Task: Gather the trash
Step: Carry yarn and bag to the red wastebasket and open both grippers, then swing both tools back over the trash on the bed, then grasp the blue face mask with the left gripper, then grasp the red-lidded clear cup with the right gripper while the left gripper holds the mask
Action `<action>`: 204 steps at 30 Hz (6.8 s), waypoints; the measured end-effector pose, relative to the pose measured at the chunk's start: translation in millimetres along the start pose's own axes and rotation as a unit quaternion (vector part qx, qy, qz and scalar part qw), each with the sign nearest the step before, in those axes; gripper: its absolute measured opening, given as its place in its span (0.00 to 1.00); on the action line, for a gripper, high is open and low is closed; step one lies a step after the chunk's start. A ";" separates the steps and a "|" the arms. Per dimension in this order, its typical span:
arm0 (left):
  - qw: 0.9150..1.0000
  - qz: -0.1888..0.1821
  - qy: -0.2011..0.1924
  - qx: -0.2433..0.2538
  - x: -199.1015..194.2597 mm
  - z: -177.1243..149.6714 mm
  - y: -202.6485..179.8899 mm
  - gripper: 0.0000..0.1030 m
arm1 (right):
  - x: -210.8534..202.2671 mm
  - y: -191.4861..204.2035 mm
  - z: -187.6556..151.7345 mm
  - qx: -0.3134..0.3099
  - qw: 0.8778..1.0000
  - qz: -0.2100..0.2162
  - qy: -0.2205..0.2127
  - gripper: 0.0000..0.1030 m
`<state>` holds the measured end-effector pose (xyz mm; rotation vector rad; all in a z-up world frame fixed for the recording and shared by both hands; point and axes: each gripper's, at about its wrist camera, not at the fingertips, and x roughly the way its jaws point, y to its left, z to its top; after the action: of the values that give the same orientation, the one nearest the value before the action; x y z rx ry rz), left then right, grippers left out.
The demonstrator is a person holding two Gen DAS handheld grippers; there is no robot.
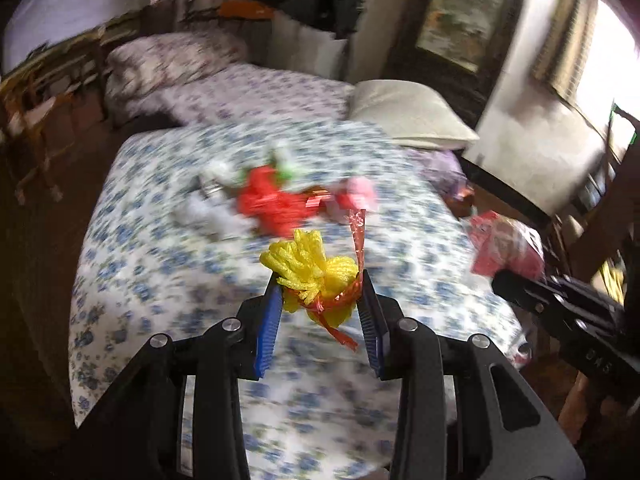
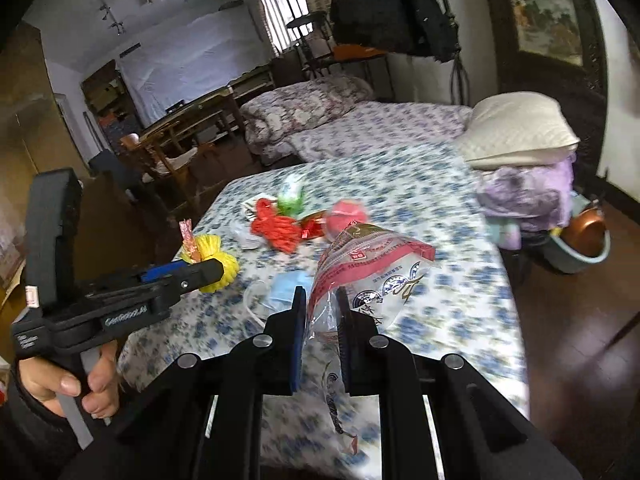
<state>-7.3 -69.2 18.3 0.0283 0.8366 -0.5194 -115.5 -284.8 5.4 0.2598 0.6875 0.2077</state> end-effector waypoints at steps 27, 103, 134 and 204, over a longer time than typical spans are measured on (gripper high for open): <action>0.907 -0.221 0.270 0.237 111.9 -131.4 -400.8 0.36 | -150.7 -296.3 -262.9 0.254 0.940 -0.195 0.120 0.15; 0.995 0.020 0.063 0.068 15.5 5.7 -166.8 0.86 | -106.5 -150.8 -18.2 0.157 0.947 -0.277 -0.031 0.94; 0.986 0.139 0.085 0.033 79.6 11.5 8.2 0.12 | 46.6 -88.6 -20.9 0.157 0.964 -0.204 0.063 0.94; 0.989 0.120 0.075 -0.052 51.8 -6.2 45.7 0.13 | 67.7 -22.3 -20.7 -0.015 0.991 -0.124 0.049 0.53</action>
<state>37.6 -50.0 -31.0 0.0720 0.9913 -0.2473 -75.5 -283.9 -57.2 0.1347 0.8066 -0.0071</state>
